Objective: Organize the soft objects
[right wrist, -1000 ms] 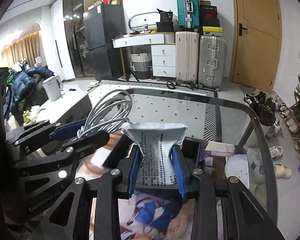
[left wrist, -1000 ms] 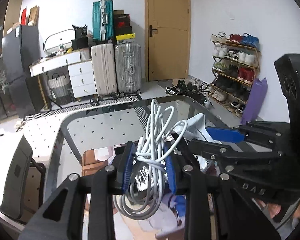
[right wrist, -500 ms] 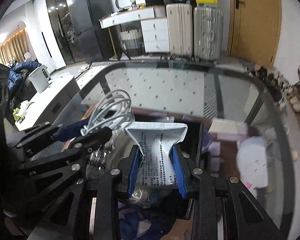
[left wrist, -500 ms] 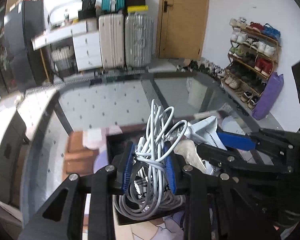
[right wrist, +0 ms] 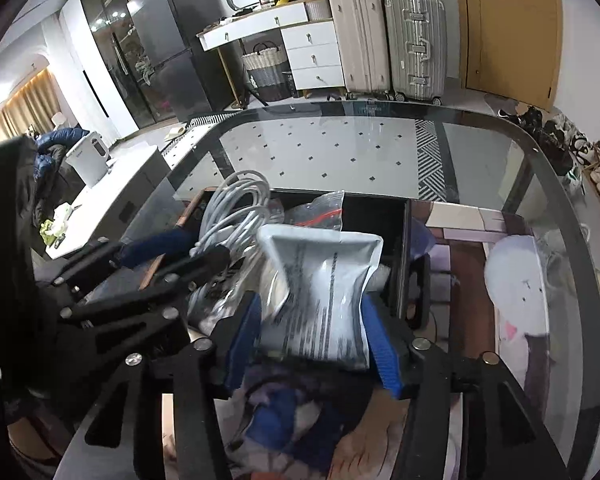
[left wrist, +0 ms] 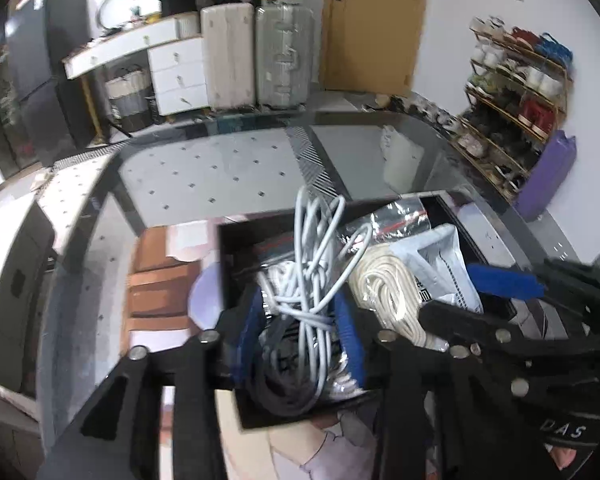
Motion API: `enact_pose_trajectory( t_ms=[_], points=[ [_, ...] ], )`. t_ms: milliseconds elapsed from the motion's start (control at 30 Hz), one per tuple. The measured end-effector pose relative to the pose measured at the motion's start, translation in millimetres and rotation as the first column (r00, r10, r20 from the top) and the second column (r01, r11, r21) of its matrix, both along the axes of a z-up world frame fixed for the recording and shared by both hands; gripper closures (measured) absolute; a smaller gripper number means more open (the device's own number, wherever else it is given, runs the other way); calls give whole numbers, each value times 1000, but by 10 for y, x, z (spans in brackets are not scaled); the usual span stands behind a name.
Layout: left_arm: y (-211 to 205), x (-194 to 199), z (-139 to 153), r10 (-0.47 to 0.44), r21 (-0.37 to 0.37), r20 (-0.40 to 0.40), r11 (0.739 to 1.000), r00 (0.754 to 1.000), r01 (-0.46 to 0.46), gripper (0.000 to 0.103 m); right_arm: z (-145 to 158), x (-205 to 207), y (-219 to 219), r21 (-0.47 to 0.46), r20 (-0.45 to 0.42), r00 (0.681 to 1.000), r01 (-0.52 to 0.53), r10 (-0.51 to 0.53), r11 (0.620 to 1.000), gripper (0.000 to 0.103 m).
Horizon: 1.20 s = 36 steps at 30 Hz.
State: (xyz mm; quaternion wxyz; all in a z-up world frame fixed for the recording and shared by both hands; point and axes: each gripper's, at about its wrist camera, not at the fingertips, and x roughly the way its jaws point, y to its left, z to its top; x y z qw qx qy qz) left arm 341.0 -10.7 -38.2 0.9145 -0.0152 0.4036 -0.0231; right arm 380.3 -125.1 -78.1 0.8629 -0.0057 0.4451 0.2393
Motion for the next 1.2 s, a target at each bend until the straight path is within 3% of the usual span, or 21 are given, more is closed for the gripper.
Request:
enact_pose_trajectory(
  t_ms=[100, 133, 167, 233, 400, 567, 800, 900, 1000, 1200],
  points=[
    [28, -180, 183, 24, 21, 83, 999, 996, -26, 37, 126, -155, -81, 22, 26, 1000, -2, 2, 1000, 23],
    [38, -248, 240, 30, 36, 116, 999, 993, -34, 25, 179, -220, -119, 34, 41, 999, 2, -3, 999, 19],
    [42, -324, 303, 34, 51, 153, 998, 988, -43, 16, 221, -277, -142, 42, 53, 999, 2, -4, 999, 18],
    [63, -461, 394, 31, 65, 201, 997, 979, -45, 12, 324, -410, -156, 55, 83, 997, -14, 9, 998, 18],
    [133, -739, 533, 25, 52, 207, 998, 978, -37, 11, 546, -856, -141, 31, 190, 982, -32, 26, 999, 14],
    [217, -1041, 663, 51, -8, 242, 999, 969, -50, 10, 718, -1202, -196, 81, 267, 964, -22, 0, 996, 10],
    [318, -1469, 772, 77, -96, 297, 994, 952, -51, 10, 917, -1804, -353, 129, 421, 903, 28, -80, 991, 3],
    [292, -1703, 760, 103, -90, 332, 993, 938, -77, 10, 923, -2063, -381, 127, 476, 875, 29, -86, 991, 1],
    [251, -1940, 716, 109, -75, 350, 993, 930, -88, 1, 882, -2355, -409, 119, 520, 852, -6, -57, 993, 1],
    [148, -2431, 645, 97, -38, 423, 995, 901, -89, 0, 712, -2818, -503, 91, 567, 823, -31, -26, 995, 1]
  ],
)
